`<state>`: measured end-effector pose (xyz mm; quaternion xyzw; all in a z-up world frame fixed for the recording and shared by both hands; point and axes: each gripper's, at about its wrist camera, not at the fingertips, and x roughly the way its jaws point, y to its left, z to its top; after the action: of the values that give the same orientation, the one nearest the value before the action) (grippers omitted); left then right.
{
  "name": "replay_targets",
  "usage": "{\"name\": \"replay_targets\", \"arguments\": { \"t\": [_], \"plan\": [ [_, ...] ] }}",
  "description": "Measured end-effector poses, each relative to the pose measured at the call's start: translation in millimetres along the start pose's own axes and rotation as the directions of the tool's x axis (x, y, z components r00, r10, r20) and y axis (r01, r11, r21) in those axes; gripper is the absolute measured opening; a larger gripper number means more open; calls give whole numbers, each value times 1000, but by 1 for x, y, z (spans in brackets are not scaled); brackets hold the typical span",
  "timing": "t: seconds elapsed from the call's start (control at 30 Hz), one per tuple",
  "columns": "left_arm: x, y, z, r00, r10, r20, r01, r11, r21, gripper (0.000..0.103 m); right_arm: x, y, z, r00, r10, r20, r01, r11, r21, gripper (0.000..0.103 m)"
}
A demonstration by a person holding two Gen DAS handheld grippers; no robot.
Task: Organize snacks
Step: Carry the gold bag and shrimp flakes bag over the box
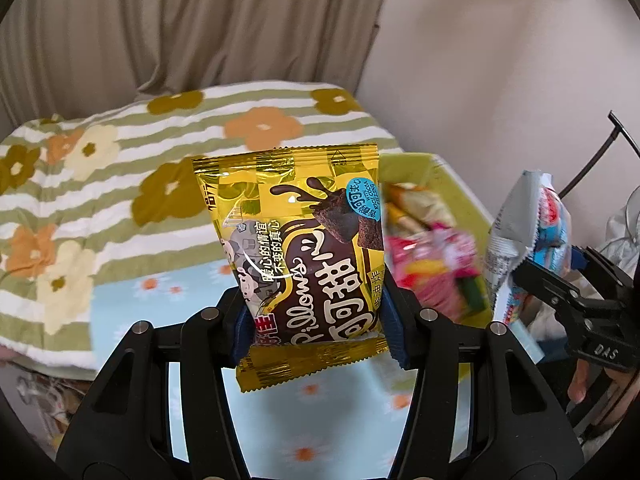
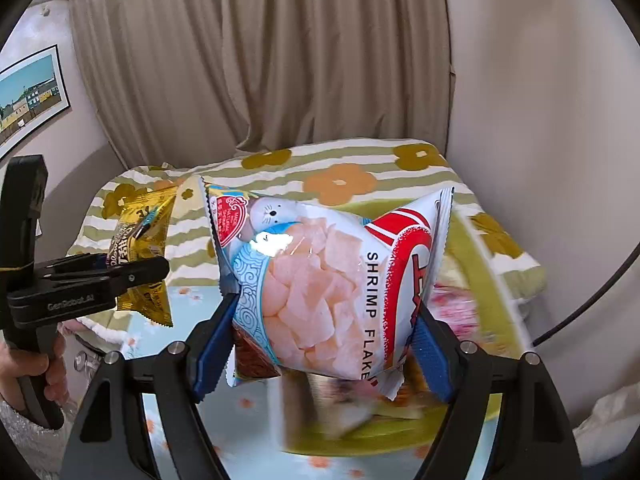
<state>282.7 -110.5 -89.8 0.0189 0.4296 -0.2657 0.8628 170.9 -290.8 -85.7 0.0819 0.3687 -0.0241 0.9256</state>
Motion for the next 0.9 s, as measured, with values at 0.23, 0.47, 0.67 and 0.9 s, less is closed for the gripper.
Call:
{"name": "replay_targets", "arguments": {
  "t": [0.23,0.47,0.67,0.9],
  "plan": [
    [36,-91,-1,997,-64,-37,63,998,-31,49,-4,-74,5,999,9,-44,-9,1000,-1,76],
    [73,-146,-12,989,-75,-126,73,997,-23,49,1,-116,-3,996,31,-87,-28,999,27,76],
    [82,-176,-15,990,-64,-124,74,994,75,58,2,-130,-11,994,27,-102,-21,998,57,76],
    [81,-160,-22,990,-17,-143,26,998,59,102,9,-138,-10,991,37,-125,-28,997,73,77]
  ]
}}
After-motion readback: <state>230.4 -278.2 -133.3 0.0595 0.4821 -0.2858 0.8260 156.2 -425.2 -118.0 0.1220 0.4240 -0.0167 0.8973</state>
